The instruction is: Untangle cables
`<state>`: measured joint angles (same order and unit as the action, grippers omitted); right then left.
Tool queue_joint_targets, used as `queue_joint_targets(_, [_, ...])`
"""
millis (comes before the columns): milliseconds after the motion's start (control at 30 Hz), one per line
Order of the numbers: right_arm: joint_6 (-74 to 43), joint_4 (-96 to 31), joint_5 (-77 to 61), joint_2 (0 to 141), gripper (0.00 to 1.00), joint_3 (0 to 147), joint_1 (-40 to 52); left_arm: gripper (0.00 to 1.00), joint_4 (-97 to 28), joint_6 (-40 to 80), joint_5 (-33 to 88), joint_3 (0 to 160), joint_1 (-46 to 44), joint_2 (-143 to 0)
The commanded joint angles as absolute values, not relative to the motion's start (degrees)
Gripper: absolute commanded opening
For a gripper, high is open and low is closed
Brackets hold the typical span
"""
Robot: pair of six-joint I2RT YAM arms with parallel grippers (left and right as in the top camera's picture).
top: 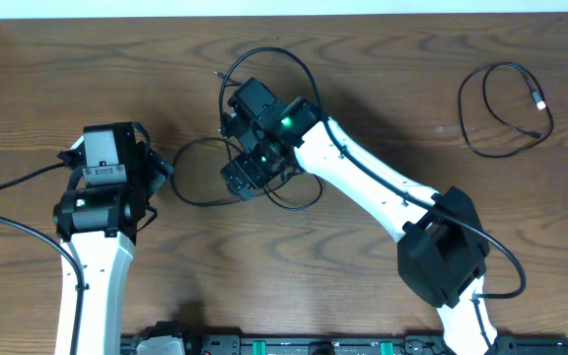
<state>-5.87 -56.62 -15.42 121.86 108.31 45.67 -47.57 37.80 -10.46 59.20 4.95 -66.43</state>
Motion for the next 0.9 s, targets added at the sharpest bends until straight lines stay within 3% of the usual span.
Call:
queue_joint_targets(0, [-9.39, -55.44, -10.46, 122.52, 0.99, 109.12, 46.50, 0.93, -47.70, 38.65, -11.22, 60.12, 5.23, -66.94])
queue_joint_targets(167, [-14.81, -55.40, -7.92, 125.86, 0.99, 110.67, 45.56, 0.94, -47.72, 38.68, -11.22, 60.12, 5.23, -66.94])
queue_joint_targets(433, [-12.97, -61.12, -7.29, 133.27, 0.99, 117.71, 46.13, 0.94, -47.77, 38.65, -11.22, 60.12, 5.23, -66.94])
queue_joint_targets(733, [-0.86, -69.84, -6.59, 139.76, 0.99, 122.06, 45.21, 0.94, -48.64, 38.41, -11.25, 60.12, 5.23, -66.94])
queue_joint_targets(867, [6.46, -73.47, -6.57, 139.83, 0.93, 122.04, 45.41, 0.94, -48.64, 38.41, -11.27, 60.12, 5.23, -66.94])
